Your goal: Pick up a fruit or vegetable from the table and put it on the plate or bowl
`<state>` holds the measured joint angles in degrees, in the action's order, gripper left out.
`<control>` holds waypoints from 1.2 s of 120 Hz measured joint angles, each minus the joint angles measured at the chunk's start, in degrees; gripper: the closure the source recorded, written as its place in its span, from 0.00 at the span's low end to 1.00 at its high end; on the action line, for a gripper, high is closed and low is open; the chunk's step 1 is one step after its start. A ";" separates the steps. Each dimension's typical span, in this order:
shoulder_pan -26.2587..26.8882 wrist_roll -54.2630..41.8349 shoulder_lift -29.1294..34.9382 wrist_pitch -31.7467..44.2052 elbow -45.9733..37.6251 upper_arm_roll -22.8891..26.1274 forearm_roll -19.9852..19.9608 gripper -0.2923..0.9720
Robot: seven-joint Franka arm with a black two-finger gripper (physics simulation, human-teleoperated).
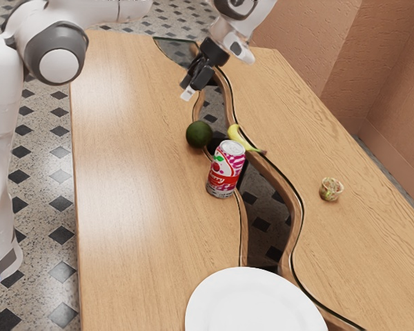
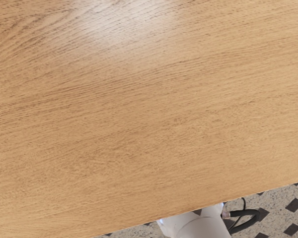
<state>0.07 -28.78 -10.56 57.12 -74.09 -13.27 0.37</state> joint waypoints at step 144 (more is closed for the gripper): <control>-17.71 -62.48 -21.43 42.62 7.45 16.50 2.40 0.23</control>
<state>-17.64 -91.26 -31.99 99.73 -66.64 3.23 2.77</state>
